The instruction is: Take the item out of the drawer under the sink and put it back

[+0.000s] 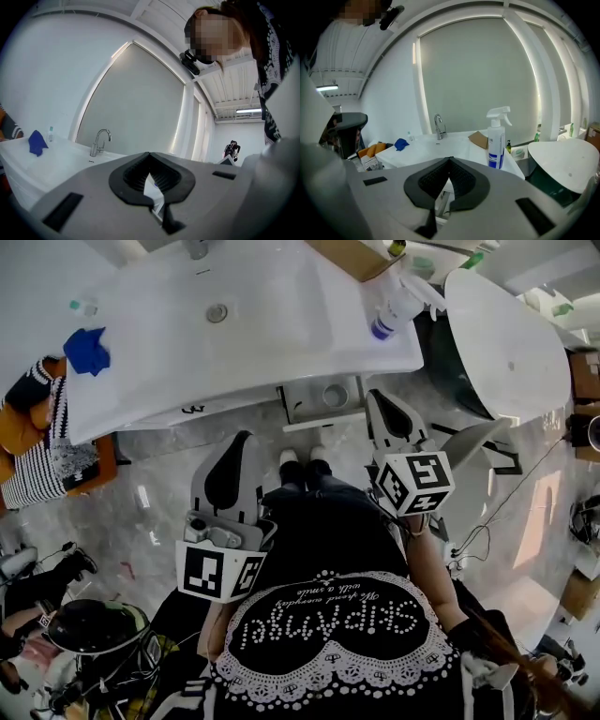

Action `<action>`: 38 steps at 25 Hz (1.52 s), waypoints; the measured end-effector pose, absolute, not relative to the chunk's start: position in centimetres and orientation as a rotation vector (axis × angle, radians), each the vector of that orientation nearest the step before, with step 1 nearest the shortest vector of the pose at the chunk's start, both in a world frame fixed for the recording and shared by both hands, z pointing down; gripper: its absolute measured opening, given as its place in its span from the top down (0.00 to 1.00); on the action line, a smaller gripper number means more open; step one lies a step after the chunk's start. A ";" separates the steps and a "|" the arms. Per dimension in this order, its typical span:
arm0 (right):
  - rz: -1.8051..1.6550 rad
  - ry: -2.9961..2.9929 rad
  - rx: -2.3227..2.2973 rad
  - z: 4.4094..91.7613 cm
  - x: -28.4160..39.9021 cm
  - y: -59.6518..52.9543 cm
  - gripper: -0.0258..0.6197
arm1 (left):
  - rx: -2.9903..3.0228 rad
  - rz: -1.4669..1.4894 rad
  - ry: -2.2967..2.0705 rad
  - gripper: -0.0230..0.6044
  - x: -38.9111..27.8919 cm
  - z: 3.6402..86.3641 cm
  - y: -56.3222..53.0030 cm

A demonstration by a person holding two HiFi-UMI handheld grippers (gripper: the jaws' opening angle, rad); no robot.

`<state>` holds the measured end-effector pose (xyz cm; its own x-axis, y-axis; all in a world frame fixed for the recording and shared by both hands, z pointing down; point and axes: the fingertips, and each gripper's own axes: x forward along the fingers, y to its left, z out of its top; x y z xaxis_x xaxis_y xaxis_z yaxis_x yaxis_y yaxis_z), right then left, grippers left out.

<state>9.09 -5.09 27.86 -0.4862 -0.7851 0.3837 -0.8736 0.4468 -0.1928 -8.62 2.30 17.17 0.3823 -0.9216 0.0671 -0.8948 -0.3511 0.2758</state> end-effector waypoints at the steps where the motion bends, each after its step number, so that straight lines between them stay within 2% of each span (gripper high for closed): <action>1: 0.531 -2.476 1.442 27.1 9.1 -4.9 0.93 | 2.380 -0.149 -1.609 0.96 -8.8 17.0 2.3; 8: 0.450 -2.584 1.443 23.0 9.0 -2.9 0.93 | 2.379 -0.131 -1.698 0.96 -10.8 16.1 2.6; 18: 0.362 -2.691 1.307 21.3 7.5 -0.3 0.93 | 2.310 -0.105 -1.785 0.96 -12.8 16.6 3.4; 38: 0.309 -2.686 1.267 21.5 7.9 1.8 0.93 | 2.305 -0.101 -1.884 0.96 -15.2 15.8 5.3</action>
<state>7.92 1.82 21.46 -0.6301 -0.7427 0.2266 -0.7747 0.6209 -0.1196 -15.24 5.32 15.84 0.2029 -0.9779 0.0498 -0.9669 -0.1921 0.1679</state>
